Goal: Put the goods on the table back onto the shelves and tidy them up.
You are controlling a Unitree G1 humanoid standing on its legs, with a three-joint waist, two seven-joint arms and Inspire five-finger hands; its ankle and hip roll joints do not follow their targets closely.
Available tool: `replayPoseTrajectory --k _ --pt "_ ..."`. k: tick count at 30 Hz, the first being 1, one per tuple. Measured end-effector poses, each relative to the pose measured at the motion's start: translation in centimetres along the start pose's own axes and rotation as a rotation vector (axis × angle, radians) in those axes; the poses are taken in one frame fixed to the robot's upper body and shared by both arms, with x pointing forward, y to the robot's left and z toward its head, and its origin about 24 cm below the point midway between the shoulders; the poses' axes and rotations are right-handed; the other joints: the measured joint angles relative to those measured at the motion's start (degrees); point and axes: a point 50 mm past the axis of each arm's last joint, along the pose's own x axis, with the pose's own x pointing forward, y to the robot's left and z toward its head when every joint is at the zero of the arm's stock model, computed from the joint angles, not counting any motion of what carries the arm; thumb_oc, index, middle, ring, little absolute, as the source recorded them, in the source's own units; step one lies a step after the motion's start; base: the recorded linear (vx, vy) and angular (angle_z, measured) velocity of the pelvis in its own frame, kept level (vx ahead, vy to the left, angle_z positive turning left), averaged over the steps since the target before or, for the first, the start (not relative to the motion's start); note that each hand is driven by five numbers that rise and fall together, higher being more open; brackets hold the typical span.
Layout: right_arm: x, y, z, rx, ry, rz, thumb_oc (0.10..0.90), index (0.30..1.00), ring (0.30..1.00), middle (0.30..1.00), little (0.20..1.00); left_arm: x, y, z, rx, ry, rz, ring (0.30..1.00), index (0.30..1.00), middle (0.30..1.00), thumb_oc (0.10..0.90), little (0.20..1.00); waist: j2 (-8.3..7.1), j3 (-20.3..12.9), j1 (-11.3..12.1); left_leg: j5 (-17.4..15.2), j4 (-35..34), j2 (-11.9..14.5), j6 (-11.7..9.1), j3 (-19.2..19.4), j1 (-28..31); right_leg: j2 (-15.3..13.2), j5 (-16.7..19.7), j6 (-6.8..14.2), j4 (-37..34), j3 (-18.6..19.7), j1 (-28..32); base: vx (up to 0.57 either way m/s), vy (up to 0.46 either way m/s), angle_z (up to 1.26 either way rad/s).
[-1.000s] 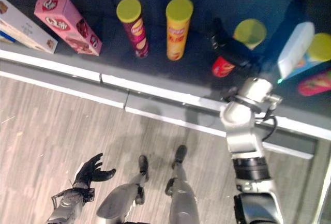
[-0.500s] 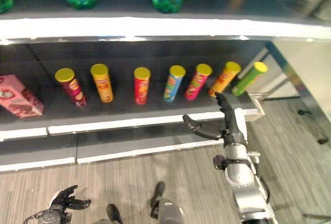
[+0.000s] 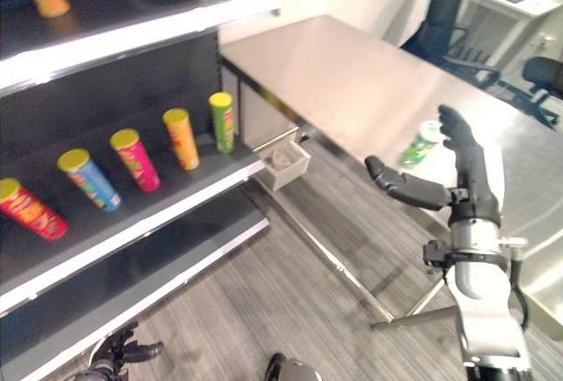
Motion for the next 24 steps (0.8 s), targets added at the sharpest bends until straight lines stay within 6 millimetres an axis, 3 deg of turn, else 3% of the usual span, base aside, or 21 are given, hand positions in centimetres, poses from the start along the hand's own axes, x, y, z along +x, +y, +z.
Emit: replayPoseTrajectory --k 1,2,3,5,7,9,10,12,14,15,16,18,21,24 --pt "0.2 0.4 0.2 0.011 -0.010 0.008 0.800 0.900 0.900 0.900 0.900 0.0 -0.1 0.0 -0.011 0.000 0.005 0.900 0.900 0.900 0.800 0.900 -1.91 0.70 1.81 -6.08 3.40 -3.35 -5.11 -9.98 -2.46 -0.78 1.63 -0.70 -3.13 2.15 0.84 -0.01 -0.277 -0.93" --pt "0.5 0.6 0.6 0.016 -0.030 0.013 0.800 0.900 0.900 0.900 0.900 0.0 -0.2 0.3 -0.016 -0.012 -0.004 0.900 0.900 0.900 0.800 0.900 -3.70 1.73 2.62 -16.67 4.31 -7.82 -4.82 -11.63 -4.65 -1.43 4.45 -0.86 -7.42 2.37 2.73 0.09 -0.241 -0.66" --pt "0.7 0.6 0.8 -0.001 -0.038 0.025 0.800 0.900 0.900 0.900 0.900 0.0 -0.5 0.3 -0.019 -0.021 -0.012 0.900 0.900 0.900 0.800 0.900 -4.42 2.14 2.23 -21.24 3.34 -11.56 -3.93 -11.56 -7.01 -1.28 6.28 -0.46 -11.78 2.64 4.82 0.07 -0.094 -0.56" --pt "0.9 0.6 1.1 0.000 -0.051 0.025 0.800 0.900 0.900 0.900 0.900 -0.2 -1.0 0.0 -0.006 -0.018 -0.034 0.900 0.900 0.900 0.800 0.900 -4.61 2.34 3.66 -24.64 0.45 -17.56 -2.69 -9.53 -9.02 0.55 7.64 -0.48 -17.42 4.98 8.15 0.06 -0.069 -0.48" --pt "1.3 0.9 1.5 0.011 -0.070 0.025 0.800 0.900 0.900 0.900 0.900 -0.4 -1.1 -0.9 0.004 0.006 -0.039 0.900 0.900 0.900 0.800 0.900 -4.53 2.62 4.49 -25.22 0.43 -22.36 -1.77 -8.38 -11.81 2.02 8.73 0.13 -21.09 5.80 10.47 0.05 -0.030 -0.50" --pt "1.5 0.9 1.4 0.017 -0.070 0.008 0.800 0.900 0.900 0.900 0.900 0.0 -1.6 0.5 0.000 -0.039 -0.053 0.900 0.900 0.900 0.800 0.900 -5.31 3.20 5.64 -25.03 -2.36 -27.93 -1.17 -10.53 -15.07 2.68 8.75 -0.14 -22.58 6.78 11.22 0.08 -0.040 -0.51" --pt "1.5 1.0 1.5 0.018 -0.072 0.011 0.800 0.900 0.900 0.900 0.900 0.1 -1.7 1.0 0.004 -0.054 -0.057 0.900 0.900 0.900 0.800 0.900 -5.35 3.26 5.67 -24.22 -3.10 -28.34 -1.15 -9.74 -16.36 3.15 8.57 -0.23 -22.58 6.83 11.46 0.08 -0.014 -0.34" --pt "1.8 1.3 1.6 0.018 -0.078 0.019 0.800 0.900 0.900 0.900 0.900 0.2 -1.7 1.2 0.006 -0.053 -0.055 0.900 0.900 0.900 0.800 0.900 -5.11 3.84 5.82 -23.94 -5.80 -29.73 -1.16 -12.78 -15.72 4.02 7.91 0.34 -22.62 9.06 11.94 0.09 0.026 -0.50" --pt "2.1 1.6 1.9 0.021 -0.093 0.027 0.800 0.900 0.900 0.900 0.900 0.2 -1.7 0.8 0.006 -0.034 -0.051 0.900 0.900 0.900 0.800 0.900 -4.47 4.04 6.96 -23.71 -7.69 -29.80 -0.61 -13.11 -13.93 4.68 7.83 0.55 -22.60 10.60 12.71 0.16 0.053 -0.58" --pt "2.3 1.5 2.1 0.020 -0.100 0.018 0.800 0.900 0.900 0.900 0.900 0.1 -1.4 -0.2 0.010 0.005 -0.042 0.900 0.900 0.900 0.800 0.900 -2.58 4.52 5.30 -20.74 -12.91 -30.08 2.98 -13.55 -8.77 5.87 6.28 2.19 -22.21 10.88 15.25 0.19 0.061 0.01" --pt "2.2 1.6 2.0 0.019 -0.096 0.020 0.800 0.900 0.900 0.900 0.900 0.0 -1.2 -0.5 0.016 0.017 -0.034 0.900 0.900 0.900 0.800 0.900 -2.64 4.61 4.63 -19.32 -14.26 -30.69 6.06 -13.08 -7.35 5.51 5.64 3.12 -22.20 10.70 16.20 0.17 0.066 -0.02" --pt "2.3 1.3 2.1 0.014 -0.102 0.012 0.800 0.900 0.900 0.900 0.900 0.0 -0.9 -0.6 0.022 0.020 -0.030 0.900 0.900 0.900 0.800 0.900 -3.40 4.53 4.60 -19.40 -16.34 -32.70 7.32 -12.59 -4.79 3.58 4.48 4.92 -22.21 10.43 17.45 0.14 0.084 -0.01" --pt "2.7 1.1 2.6 0.001 -0.126 -0.003 0.800 0.900 0.900 0.900 0.900 0.1 -0.7 -0.2 0.027 0.006 -0.025 0.900 0.900 0.900 0.800 0.900 -3.64 4.59 5.27 -20.90 -16.33 -34.31 9.37 -11.44 -3.21 1.74 4.05 5.72 -21.43 10.03 18.21 0.06 0.091 -0.14" --pt "2.7 1.3 2.0 -0.032 -0.108 0.006 0.800 0.900 0.900 0.900 0.900 0.3 -0.1 0.5 0.044 -0.008 -0.012 0.900 0.900 0.900 0.800 0.900 -3.41 4.80 6.39 -21.21 -16.32 -32.90 9.81 -11.09 -2.03 1.41 1.90 8.95 -11.42 9.33 14.08 -0.02 0.040 -0.31"
